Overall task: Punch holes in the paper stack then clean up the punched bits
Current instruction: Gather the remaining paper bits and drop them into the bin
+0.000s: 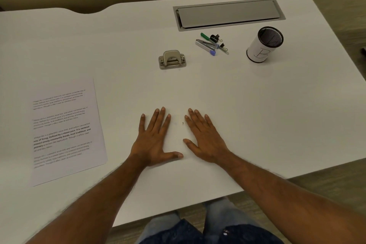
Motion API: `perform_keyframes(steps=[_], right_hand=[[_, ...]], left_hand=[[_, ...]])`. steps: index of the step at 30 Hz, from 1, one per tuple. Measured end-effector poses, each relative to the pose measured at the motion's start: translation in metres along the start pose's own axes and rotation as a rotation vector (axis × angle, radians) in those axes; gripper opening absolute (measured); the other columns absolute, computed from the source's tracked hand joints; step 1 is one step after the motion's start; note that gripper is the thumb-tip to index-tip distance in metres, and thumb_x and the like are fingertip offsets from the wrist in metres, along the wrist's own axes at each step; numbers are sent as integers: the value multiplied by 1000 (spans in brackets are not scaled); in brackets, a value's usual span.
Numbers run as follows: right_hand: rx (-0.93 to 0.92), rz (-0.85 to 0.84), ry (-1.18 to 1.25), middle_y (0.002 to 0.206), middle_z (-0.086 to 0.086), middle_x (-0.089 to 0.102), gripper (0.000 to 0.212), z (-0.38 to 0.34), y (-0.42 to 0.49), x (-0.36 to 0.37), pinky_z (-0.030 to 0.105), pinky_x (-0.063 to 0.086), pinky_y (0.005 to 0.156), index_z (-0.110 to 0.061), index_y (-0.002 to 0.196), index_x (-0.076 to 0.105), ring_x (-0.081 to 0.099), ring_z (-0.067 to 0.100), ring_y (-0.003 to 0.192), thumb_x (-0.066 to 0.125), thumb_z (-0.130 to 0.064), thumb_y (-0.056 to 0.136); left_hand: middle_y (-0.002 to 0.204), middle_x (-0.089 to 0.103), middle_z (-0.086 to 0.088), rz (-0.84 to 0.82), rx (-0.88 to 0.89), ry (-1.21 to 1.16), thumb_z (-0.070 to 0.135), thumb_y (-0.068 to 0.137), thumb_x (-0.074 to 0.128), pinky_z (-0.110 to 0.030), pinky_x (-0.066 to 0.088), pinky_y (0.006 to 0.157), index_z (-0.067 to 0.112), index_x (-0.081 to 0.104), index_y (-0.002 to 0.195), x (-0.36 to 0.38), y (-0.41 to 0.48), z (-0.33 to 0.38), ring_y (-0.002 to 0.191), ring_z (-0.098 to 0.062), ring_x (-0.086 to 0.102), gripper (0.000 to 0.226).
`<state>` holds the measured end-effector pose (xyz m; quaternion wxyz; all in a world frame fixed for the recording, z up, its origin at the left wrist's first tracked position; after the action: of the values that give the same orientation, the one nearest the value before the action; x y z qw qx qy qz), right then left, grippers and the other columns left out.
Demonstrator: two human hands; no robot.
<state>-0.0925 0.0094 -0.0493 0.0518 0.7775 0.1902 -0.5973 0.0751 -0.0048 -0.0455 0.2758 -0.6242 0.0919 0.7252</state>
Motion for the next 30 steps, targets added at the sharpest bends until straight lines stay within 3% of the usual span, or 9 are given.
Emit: perform_keyframes(steps=[5, 9, 17, 23, 26, 28, 30], right_hand=[[196, -13, -64, 163, 7, -11, 85, 11, -9, 7, 44, -4, 123, -11, 154, 0, -15, 19, 150, 20, -66, 93], [188, -7, -72, 163, 7, -8, 84, -6, -4, 13, 47, 1, 123, -10, 154, 2, -12, 20, 150, 22, -65, 93], [176, 20, -47, 164, 4, -5, 70, -13, -2, 14, 53, 3, 121, -31, 154, 6, -8, 23, 151, 24, -63, 95], [161, 45, 81, 164, 0, -5, 71, -12, -2, 8, 46, -5, 122, -31, 154, 6, -11, 18, 151, 32, -61, 94], [205, 171, 314, 161, 0, 20, 68, -1, -2, -5, 39, 6, 123, -22, 151, 27, 9, 15, 150, 52, -48, 93], [231, 269, 371, 150, 1, 41, 55, 7, 1, -17, 38, 21, 119, -20, 137, 51, 30, 17, 143, 64, -40, 88], [235, 303, 395, 136, -4, 53, 38, 11, 7, -23, 38, 30, 112, -24, 118, 66, 40, 15, 132, 70, -39, 83]], left_hand=[[164, -15, -12, -4, -106, 26, 100, 66, 19, -62, -3, 118, 13, -4, 157, 6, -7, -9, 151, -27, -16, 128], [165, -10, -11, 31, -118, 0, 99, 68, 22, -65, 2, 117, 17, 2, 158, 7, -6, -4, 152, -28, -11, 123], [165, -15, -11, 56, -108, -22, 98, 69, 23, -66, -1, 116, 31, -1, 157, 9, -3, -4, 151, -29, -15, 113], [164, -19, -11, 64, -91, -42, 97, 71, 23, -65, -6, 117, 34, -3, 156, 8, -3, -4, 150, -29, -20, 109], [165, -11, -8, 83, -84, -97, 93, 76, 22, -60, -7, 118, 37, 5, 157, 5, -3, -4, 152, -25, -14, 99], [166, 4, -4, 141, -114, -193, 84, 84, 26, -56, -4, 120, 37, 24, 154, 1, -2, -4, 153, -23, -3, 84], [164, 20, -2, 216, -179, -293, 71, 91, 37, -52, -1, 121, 37, 45, 145, -2, 0, -7, 152, -22, 8, 64]])
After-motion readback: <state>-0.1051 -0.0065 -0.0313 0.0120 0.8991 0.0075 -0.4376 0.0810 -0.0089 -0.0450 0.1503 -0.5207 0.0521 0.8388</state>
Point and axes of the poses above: each hand's wrist, its own y-axis towards the middle knuckle, its own x-axis out of the palm, z = x × y, the point moved 7 cm from there along y, towards the middle knuckle
